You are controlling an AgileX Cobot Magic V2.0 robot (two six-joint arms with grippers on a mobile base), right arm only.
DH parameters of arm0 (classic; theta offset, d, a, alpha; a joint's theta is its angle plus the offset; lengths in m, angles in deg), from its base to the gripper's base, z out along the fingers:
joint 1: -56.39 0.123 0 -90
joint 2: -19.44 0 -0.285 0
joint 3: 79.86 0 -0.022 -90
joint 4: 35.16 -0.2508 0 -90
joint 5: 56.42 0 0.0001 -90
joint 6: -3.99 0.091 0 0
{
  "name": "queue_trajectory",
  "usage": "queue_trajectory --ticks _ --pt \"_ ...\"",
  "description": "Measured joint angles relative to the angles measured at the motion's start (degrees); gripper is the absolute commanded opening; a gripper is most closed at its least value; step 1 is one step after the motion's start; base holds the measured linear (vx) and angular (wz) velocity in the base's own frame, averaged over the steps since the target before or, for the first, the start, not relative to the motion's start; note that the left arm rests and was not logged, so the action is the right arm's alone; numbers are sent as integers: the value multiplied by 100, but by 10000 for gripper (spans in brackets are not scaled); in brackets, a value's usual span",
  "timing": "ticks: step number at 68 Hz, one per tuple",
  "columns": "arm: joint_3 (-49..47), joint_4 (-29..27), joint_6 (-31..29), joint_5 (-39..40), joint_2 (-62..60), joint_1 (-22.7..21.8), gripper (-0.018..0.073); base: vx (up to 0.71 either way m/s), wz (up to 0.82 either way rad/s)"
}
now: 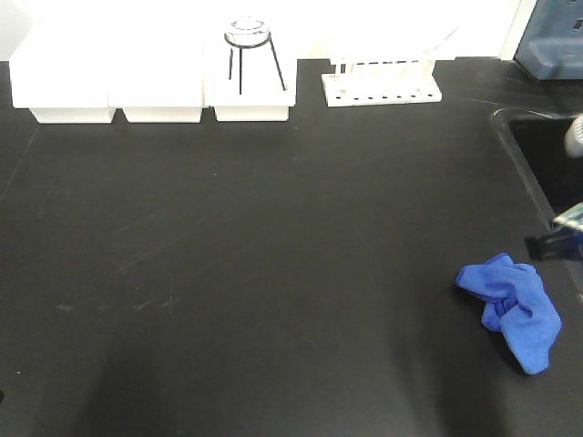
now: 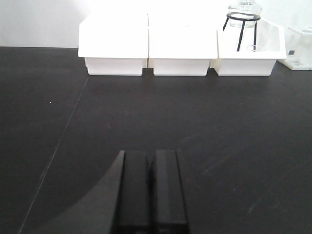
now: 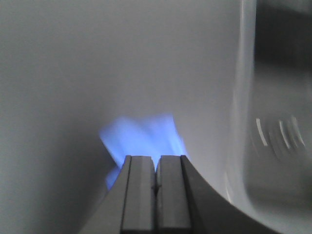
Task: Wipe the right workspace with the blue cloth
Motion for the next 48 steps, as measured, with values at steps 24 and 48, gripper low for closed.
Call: queue_trajectory --ticks 24,48 --pt "0 233 500 -130 1043 0 578 0 0" --pt "0 233 722 151 2241 0 632 0 0"
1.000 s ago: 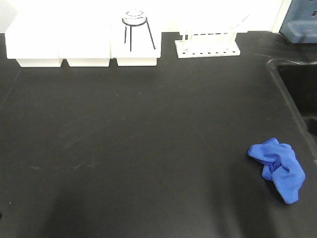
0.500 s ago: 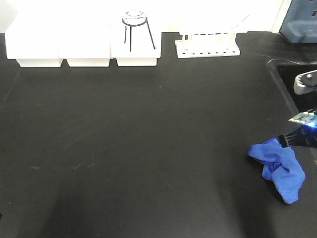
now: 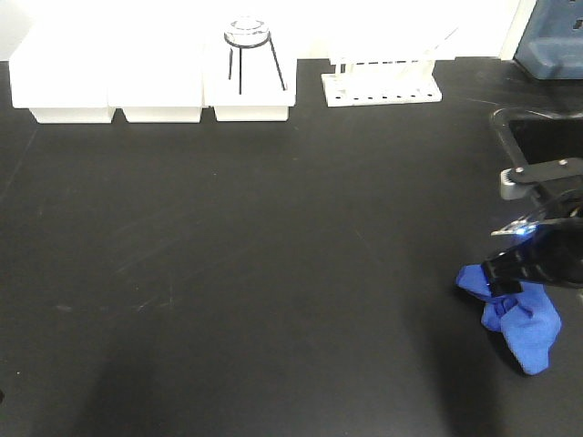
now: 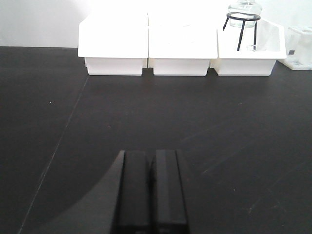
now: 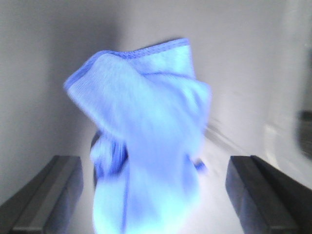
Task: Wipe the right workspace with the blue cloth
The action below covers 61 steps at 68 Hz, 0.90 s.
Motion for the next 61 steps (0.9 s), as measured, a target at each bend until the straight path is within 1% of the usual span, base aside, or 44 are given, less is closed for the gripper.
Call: queue_trajectory --ticks 11,15,18,21,23,24,25,28,29,31,32,39,46,61 --pt "-26 0 0 275 604 0 583 0 0" --pt "-26 0 31 335 816 0 550 0 0" --pt "-26 0 45 358 918 0 503 0 0" --pt "-26 0 61 373 1016 0 430 0 0" --pt "-26 0 78 384 1044 0 347 0 0" --pt "-26 0 88 384 1051 0 290 0 0" --pt "-26 0 97 384 1052 0 270 0 0" --pt "-31 0 122 384 1056 0 144 0 0" --pt "-31 0 137 384 1049 0 78 0 0" --pt "-31 0 152 384 1023 0 -6 0 0" --pt "-31 0 162 378 1005 0 -16 0 0" --pt "-37 0 187 341 730 0 -11 0 0" --pt "-37 -75 192 341 198 0 -11 0 0" --pt "-37 -353 95 613 -1627 0 -8 0 0"
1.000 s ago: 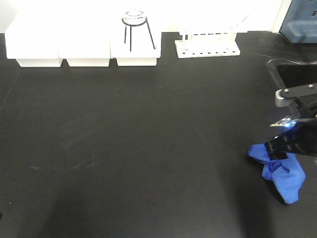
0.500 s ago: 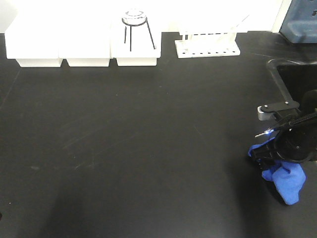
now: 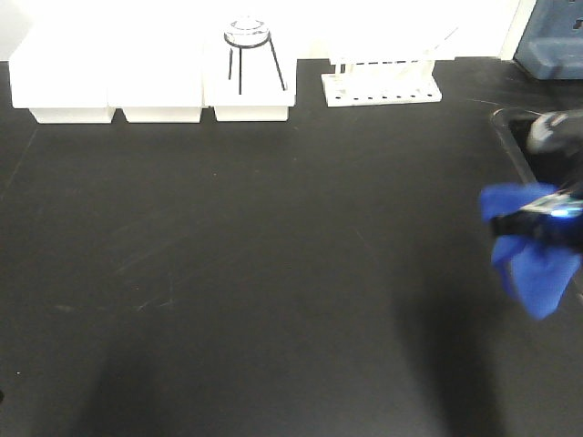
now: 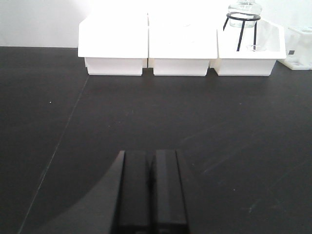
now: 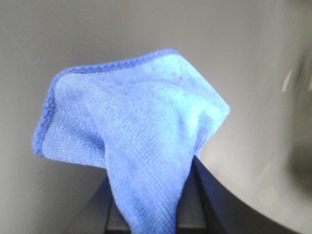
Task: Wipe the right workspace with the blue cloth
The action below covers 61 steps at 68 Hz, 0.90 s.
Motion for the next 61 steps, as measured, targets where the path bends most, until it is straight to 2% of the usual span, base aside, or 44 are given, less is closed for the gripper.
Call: queue_trajectory --ticks 17,29,38,47,61 --pt "562 -103 -286 599 -2840 0 -8 0 0" --pt "1706 -316 -324 904 -5145 0 -8 0 0" --pt "2789 -351 -329 1746 -6409 0 -5 0 0" --pt "3744 -352 -353 2835 -6732 0 -3 0 0" --pt "3853 -363 -360 3444 -6323 0 0 0 0"
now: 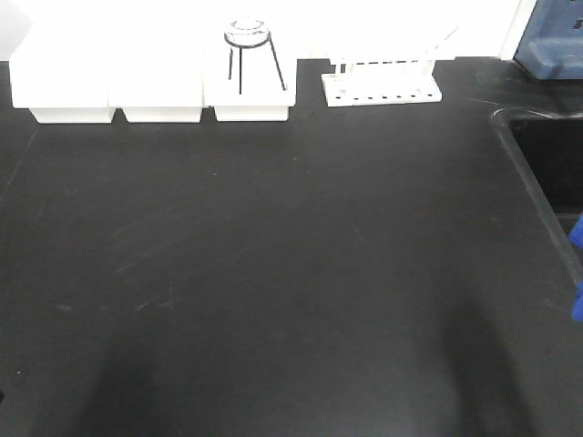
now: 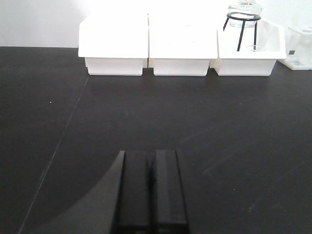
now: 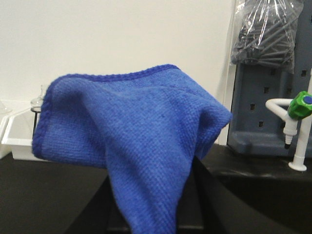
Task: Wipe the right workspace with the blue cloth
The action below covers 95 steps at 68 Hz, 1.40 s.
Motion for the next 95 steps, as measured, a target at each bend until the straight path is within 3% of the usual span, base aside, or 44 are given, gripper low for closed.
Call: queue_trajectory --ticks 95 --pt "0 0 11 28 112 44 0 0 0"
